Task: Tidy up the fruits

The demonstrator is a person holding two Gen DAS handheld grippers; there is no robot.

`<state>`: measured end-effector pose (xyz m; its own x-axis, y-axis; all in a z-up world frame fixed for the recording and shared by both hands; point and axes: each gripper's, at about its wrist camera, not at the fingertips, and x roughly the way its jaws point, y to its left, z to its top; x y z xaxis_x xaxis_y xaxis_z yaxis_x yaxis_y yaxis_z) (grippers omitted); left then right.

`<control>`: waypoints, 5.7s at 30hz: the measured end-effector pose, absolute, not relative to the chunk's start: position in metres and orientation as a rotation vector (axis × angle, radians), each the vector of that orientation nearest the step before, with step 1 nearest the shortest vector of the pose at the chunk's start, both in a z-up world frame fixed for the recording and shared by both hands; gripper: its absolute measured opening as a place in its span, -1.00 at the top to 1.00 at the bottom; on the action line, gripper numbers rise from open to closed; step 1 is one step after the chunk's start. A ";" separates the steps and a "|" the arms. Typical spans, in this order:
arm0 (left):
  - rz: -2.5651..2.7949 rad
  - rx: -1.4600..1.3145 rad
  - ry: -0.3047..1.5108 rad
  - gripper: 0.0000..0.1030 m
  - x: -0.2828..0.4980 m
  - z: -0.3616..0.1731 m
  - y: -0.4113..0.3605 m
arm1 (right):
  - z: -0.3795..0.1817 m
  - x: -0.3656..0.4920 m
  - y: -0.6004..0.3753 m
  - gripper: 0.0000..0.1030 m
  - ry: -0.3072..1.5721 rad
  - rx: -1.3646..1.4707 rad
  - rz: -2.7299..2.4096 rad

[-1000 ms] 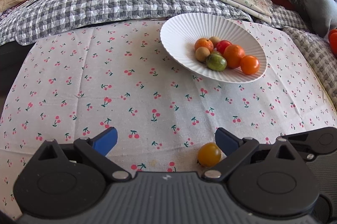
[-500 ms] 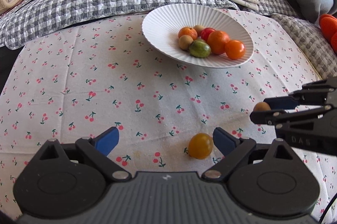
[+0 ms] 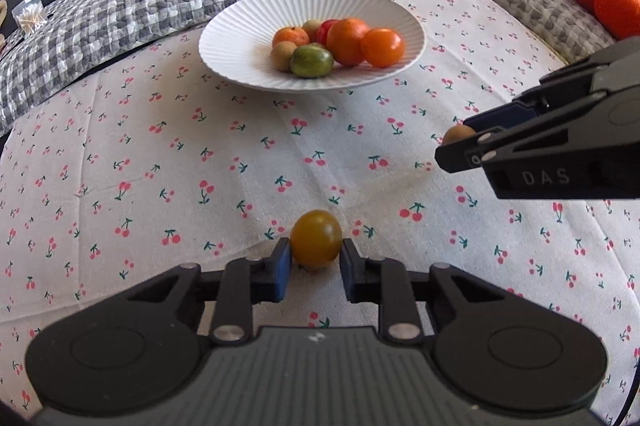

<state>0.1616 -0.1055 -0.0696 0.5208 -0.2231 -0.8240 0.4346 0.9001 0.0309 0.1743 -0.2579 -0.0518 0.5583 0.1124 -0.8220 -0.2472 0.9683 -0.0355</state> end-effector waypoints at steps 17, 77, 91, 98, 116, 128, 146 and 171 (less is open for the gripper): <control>-0.350 0.225 0.888 0.54 0.177 -0.057 -0.096 | -0.045 0.176 -0.266 0.50 0.930 -0.118 0.185; -0.308 0.009 0.753 -0.14 0.301 -0.039 -0.100 | -0.028 0.266 -0.306 0.45 0.785 0.173 -0.013; -0.203 0.045 0.736 -0.53 0.258 -0.001 -0.075 | -0.003 0.228 -0.302 0.44 0.739 0.165 -0.020; -0.154 0.084 0.702 -0.63 0.218 0.017 -0.077 | 0.019 0.199 -0.280 0.40 0.731 0.192 0.029; -0.169 0.024 0.629 -0.94 0.114 0.056 -0.048 | 0.052 0.100 -0.250 -0.64 0.680 0.080 0.051; -0.136 0.047 0.594 -0.99 0.080 0.060 -0.043 | 0.051 0.063 -0.240 -0.98 0.676 0.075 0.024; -0.106 0.043 0.626 -0.99 0.085 0.051 -0.040 | 0.045 0.061 -0.225 -1.00 0.698 0.027 0.020; -0.119 -0.004 0.676 -0.99 0.089 0.046 -0.040 | 0.043 0.063 -0.226 -1.00 0.711 0.028 0.007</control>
<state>0.0890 -0.0397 0.0464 0.7732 -0.1111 -0.6243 0.1088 0.9932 -0.0421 0.0629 -0.2263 0.0427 0.7579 0.0162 -0.6522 0.0031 0.9996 0.0285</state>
